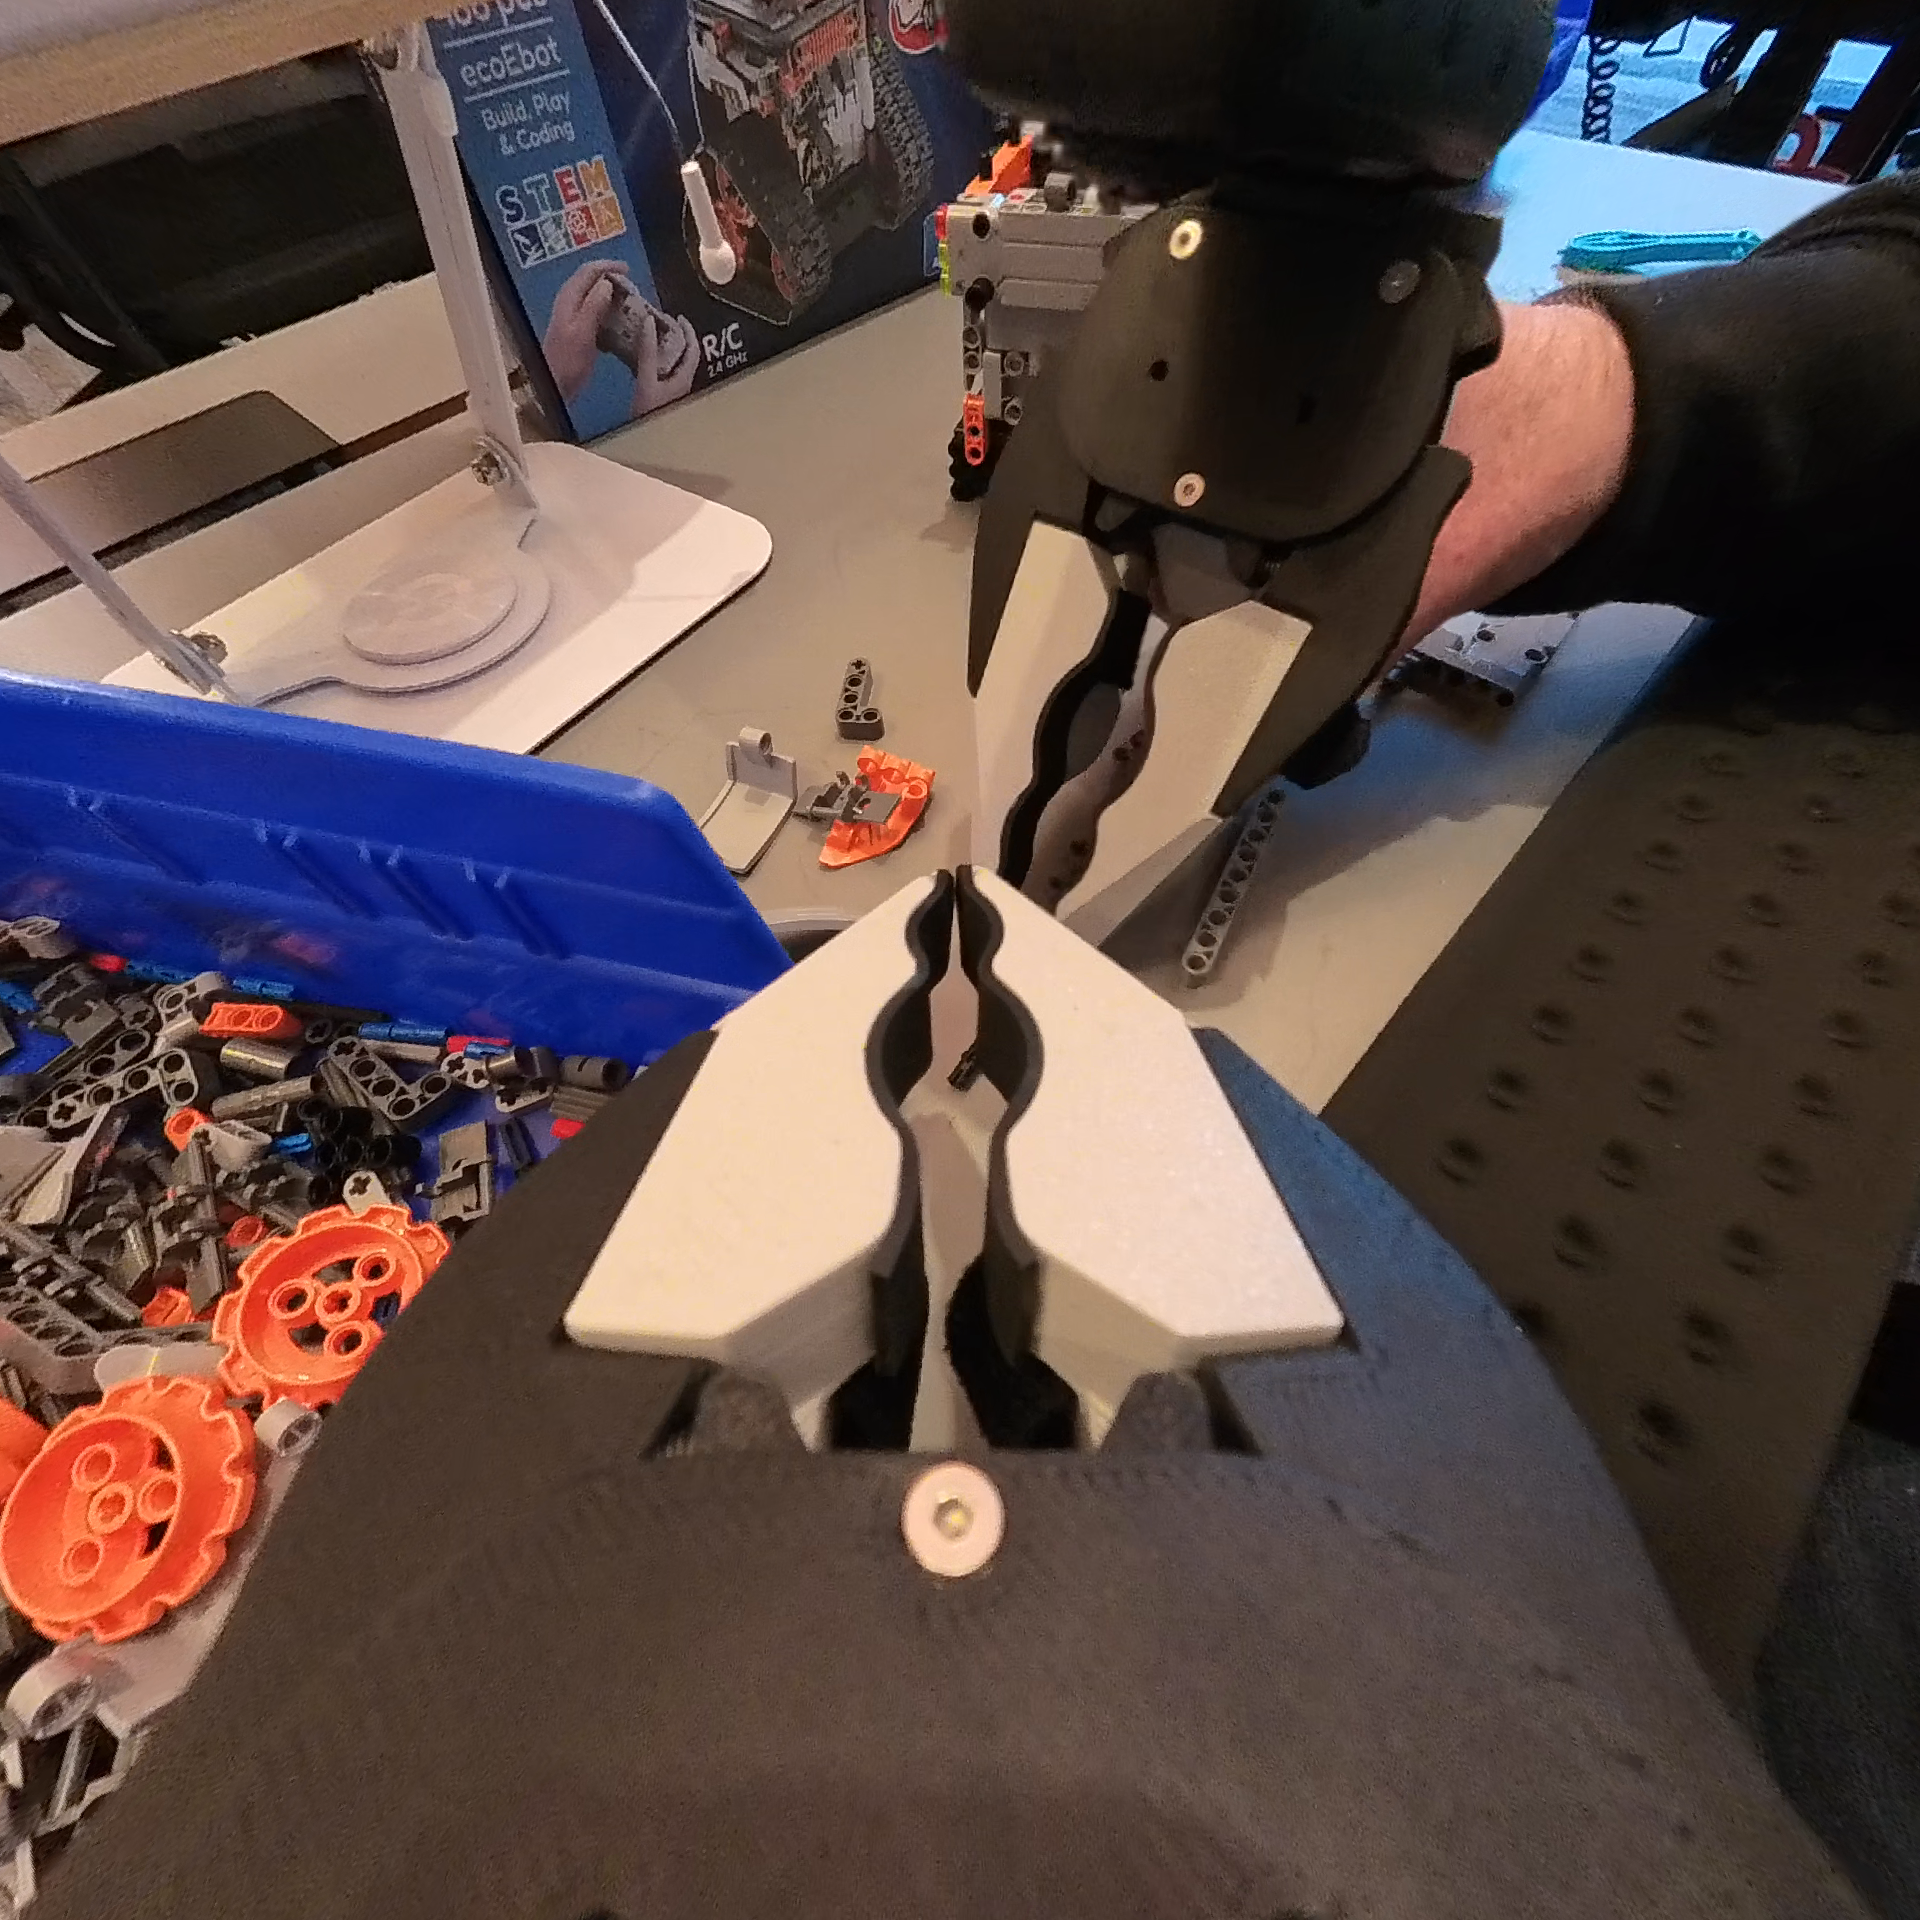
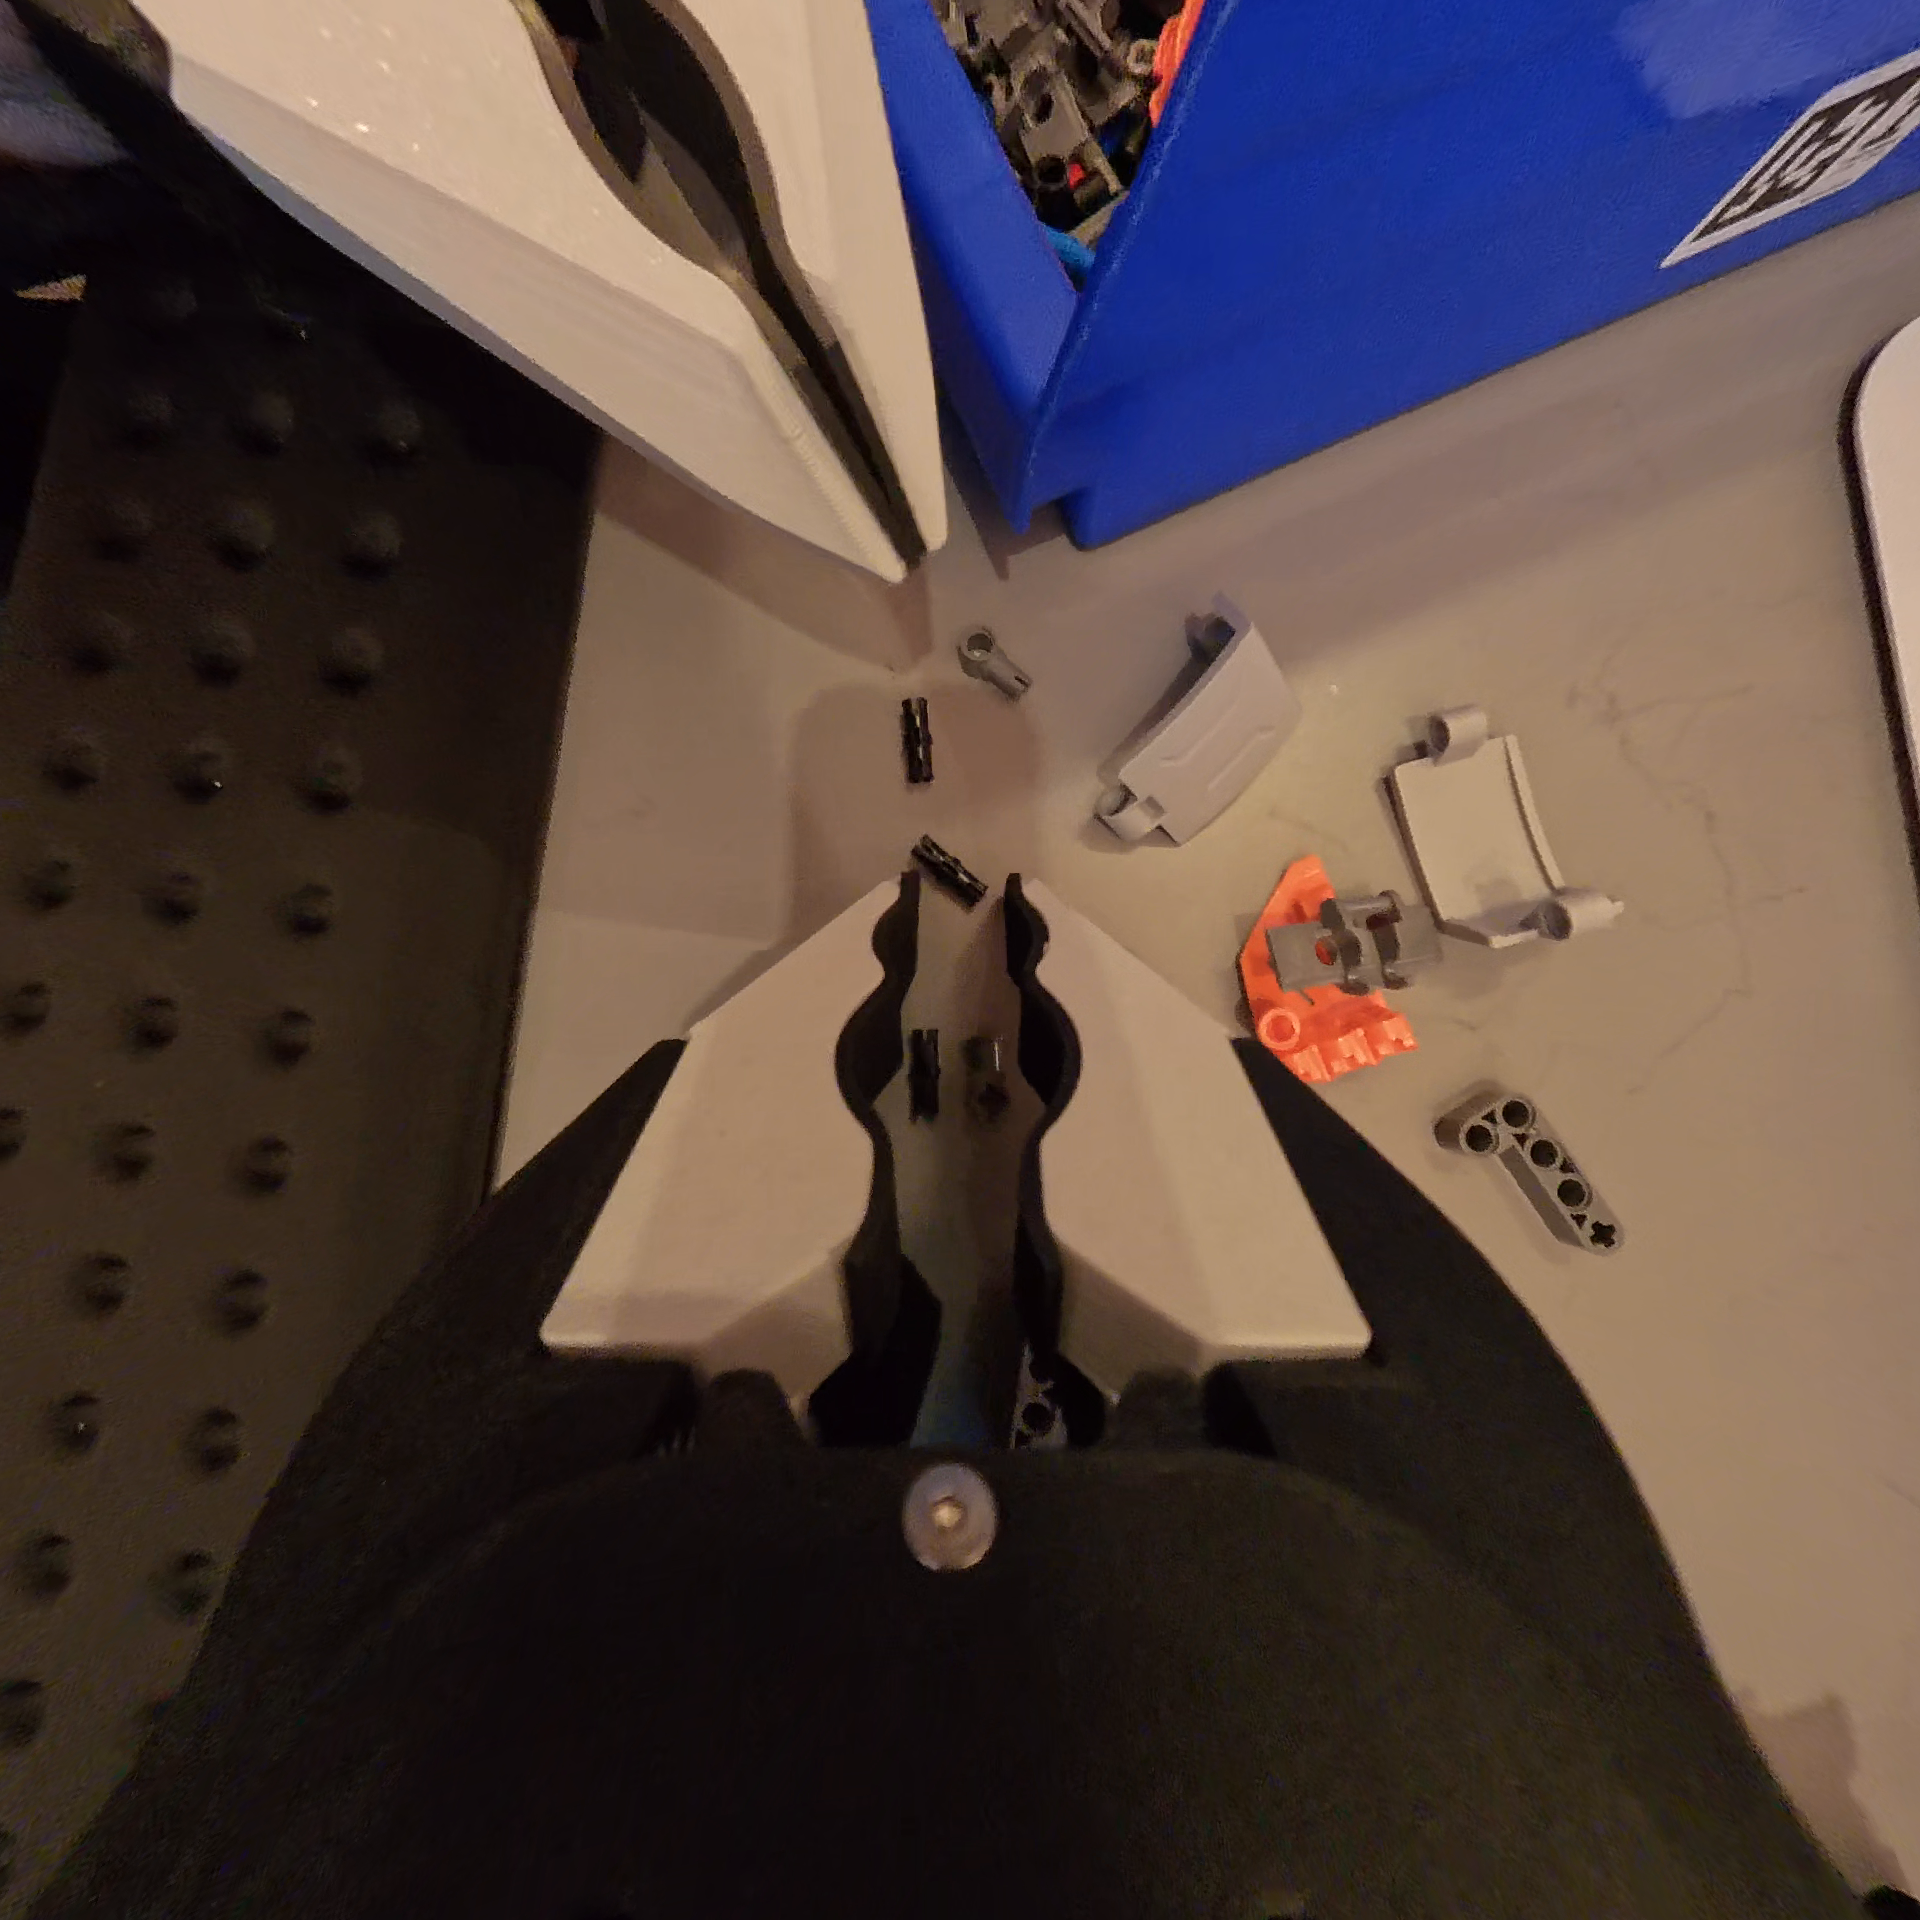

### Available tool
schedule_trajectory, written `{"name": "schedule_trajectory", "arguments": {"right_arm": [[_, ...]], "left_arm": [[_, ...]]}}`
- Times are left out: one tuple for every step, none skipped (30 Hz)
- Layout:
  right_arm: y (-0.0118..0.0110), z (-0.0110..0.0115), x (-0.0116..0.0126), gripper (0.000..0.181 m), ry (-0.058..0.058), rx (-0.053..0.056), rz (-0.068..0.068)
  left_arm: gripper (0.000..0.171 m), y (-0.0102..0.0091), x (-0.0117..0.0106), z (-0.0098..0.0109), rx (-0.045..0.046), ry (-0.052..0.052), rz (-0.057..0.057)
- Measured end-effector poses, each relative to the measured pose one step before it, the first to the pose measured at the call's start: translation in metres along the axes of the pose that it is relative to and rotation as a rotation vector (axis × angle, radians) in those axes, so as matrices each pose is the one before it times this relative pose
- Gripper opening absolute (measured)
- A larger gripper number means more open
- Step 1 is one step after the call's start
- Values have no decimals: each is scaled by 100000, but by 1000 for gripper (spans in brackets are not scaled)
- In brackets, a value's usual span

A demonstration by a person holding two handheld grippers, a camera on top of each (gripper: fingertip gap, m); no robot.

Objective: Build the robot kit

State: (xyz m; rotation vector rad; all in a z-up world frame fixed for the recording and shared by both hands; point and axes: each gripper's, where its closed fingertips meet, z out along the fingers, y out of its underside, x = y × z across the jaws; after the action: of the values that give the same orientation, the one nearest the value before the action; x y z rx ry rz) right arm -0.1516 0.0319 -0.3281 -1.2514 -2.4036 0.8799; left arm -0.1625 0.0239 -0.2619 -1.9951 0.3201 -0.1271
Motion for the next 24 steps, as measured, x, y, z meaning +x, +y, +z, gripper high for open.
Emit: {"name": "schedule_trajectory", "arguments": {"right_arm": [[-157,-13,-25,14,-16,588,-163],[-59,27,59,15,339,-84,-459],[64,85,77,14,50,-759,-447],[60,91,52,13,-267,-576,-54],[11,54,20,9,-414,-13,64],[-42,34,0,6,-428,258,-164],[-37,28,-85,3,-621,57,-521],[-26,13,-65,2,-280,-76,-636],[-39,28,-81,2,-400,131,-410],[-34,27,-150,1,-891,309,-38],[3,-23,-46,1,-280,162,169],[39,-87,-10,2,53,44,290],[56,-189,-113,1,-513,3,535],[26,-346,-138,1,-352,316,658],[-91,-480,-134,1,-207,1317,969],[-228,-574,-193,1,-823,2296,1650],[-285,-611,-299,1,-1511,2524,1726],[-327,-683,-292,1,-1134,2816,1179],[-393,-737,-299,1,-1024,3155,1215],[-378,-729,-382,1,-1711,3045,1605],[-332,-695,-404,1,-1764,2802,1489],[-303,-636,-377,1,-1429,2768,1185],[-264,-568,-374,1,-1531,2578,1104],[-175,-494,-318,1,-1225,2033,908]], "left_arm": [[0,-8,-2,-11,126,12,1],[0,3,10,5,-48,89,-9],[0,32,9,28,-217,124,-33],[0,36,5,27,-241,94,-37],[0,14,8,2,-35,60,14],[0,-21,3,-18,177,-27,12],[0,-3,2,-7,62,37,-56],[0,20,6,17,-157,133,-75],[0,45,9,31,-242,110,-53],[0,17,2,15,-129,3,46],[0,19,26,9,-128,133,126],[0,21,41,23,-207,204,110],[0,18,26,11,-128,67,130],[1,18,81,16,-166,314,248],[4,41,109,59,-390,420,272],[7,81,90,92,-751,70,497],[10,34,211,103,-627,568,871],[14,-76,340,116,-145,1050,1304],[16,-104,389,138,-74,1115,1946],[19,-15,353,186,-730,732,2188],[21,41,374,222,-1148,720,2168],[22,-75,400,186,-643,740,2276],[22,-225,387,154,55,547,2657],[22,-258,306,141,-49,97,3009]]}}
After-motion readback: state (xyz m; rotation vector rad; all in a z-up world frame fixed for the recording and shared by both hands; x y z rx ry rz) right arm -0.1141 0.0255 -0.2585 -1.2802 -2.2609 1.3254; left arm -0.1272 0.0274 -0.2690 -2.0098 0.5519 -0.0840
